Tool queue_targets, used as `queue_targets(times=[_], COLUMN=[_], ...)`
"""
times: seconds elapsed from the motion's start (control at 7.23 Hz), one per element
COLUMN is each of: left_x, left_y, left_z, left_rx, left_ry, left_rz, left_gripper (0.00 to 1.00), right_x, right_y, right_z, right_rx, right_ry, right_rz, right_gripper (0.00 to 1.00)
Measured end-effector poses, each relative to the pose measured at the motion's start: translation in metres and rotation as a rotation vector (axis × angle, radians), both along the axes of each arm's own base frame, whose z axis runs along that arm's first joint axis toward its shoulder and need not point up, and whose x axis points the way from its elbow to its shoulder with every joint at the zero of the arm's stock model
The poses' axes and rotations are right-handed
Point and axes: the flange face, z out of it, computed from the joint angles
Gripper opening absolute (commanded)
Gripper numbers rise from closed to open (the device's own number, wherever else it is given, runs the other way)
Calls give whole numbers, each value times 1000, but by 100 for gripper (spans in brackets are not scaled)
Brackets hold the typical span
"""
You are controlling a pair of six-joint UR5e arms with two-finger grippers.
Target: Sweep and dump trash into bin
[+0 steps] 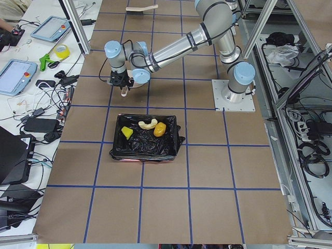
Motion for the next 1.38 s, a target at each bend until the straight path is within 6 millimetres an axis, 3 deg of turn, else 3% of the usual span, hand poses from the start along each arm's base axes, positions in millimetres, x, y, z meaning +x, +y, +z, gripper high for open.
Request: queue_targets(times=[0.28,0.55,0.69,0.83,1.38], left_x=[0,-3,-6,-8,-24], left_y=[-2,-1,3,8,38], left_z=[7,28,48,70,137], left_rx=[-18,-47,-71,-95,-128], left_ry=[4,-2,-10,-19,-40], left_rz=[-3,-10,-39,-97,-457], left_gripper=[75,78,91,96,100], right_x=[0,0,0,0,0], right_y=[-1,0,0,1,1], right_z=[-2,0,1,2,2], right_rx=[3,0,-2,-4,-3], right_ry=[0,-1,0,0,1], right_rz=[0,0,0,0,1], right_gripper=[100,100,100,100,100])
